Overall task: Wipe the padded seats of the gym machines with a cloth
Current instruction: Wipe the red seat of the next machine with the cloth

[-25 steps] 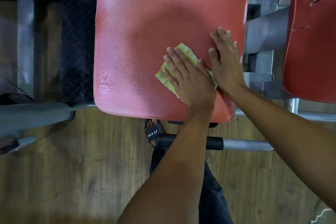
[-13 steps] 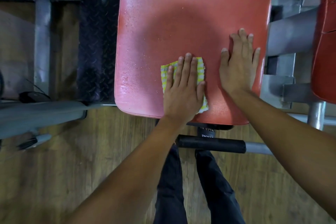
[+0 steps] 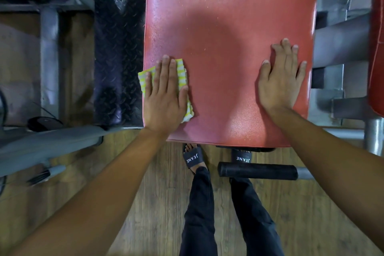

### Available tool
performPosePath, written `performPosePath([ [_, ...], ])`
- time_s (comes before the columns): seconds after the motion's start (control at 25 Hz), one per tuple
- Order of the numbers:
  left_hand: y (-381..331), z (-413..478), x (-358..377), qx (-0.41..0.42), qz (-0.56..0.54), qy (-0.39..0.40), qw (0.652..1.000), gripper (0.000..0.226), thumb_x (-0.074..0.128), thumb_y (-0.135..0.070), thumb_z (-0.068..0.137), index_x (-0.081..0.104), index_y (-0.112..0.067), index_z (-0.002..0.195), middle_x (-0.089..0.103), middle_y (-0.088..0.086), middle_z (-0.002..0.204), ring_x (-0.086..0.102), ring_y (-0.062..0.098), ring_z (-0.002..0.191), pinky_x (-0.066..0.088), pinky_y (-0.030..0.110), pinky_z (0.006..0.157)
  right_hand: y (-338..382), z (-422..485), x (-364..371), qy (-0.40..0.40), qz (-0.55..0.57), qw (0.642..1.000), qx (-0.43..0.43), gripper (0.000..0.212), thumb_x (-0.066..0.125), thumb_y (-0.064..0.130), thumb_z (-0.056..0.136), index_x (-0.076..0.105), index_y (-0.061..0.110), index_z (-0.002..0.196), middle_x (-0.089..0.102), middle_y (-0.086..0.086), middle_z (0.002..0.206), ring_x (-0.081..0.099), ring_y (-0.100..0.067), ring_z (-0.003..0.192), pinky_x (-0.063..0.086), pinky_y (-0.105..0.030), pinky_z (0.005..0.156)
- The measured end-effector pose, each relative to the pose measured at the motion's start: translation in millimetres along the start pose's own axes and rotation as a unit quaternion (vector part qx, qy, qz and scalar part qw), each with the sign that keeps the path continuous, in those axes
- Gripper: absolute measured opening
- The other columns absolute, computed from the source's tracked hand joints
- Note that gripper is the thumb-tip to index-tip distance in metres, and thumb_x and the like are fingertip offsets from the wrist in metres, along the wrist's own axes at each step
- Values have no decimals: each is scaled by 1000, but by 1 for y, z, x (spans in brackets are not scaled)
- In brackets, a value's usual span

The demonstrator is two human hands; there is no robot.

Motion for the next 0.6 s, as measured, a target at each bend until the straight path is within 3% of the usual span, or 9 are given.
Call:
performPosePath([
  [0.4, 11, 56, -2, -127, -64, -23, 990, 64, 17, -41, 102, 6, -5, 154, 3, 11, 164, 0, 26, 151, 7, 49, 123, 7, 5, -3, -21, 13, 999, 31, 45, 35, 26, 93, 42, 23, 138, 32, 5, 156, 18, -19, 149, 7, -48, 122],
  [0.6, -18, 96, -2, -90, -28, -40, 995, 64, 17, -41, 101, 13, -4, 154, 12, 12, 162, 8, 28, 151, 6, 46, 123, 13, 11, -3, -52, 1, 997, 51, 37, 41, 26, 90, 50, 23, 126, 43, 4, 146, 34, -21, 139, 19, -48, 116],
])
Point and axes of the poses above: each hand's wrist, its own z-axis towards the middle knuckle, its own x-axis out of the palm, y = z × x, the point moved 4 cm from there along z, towards the middle knuckle
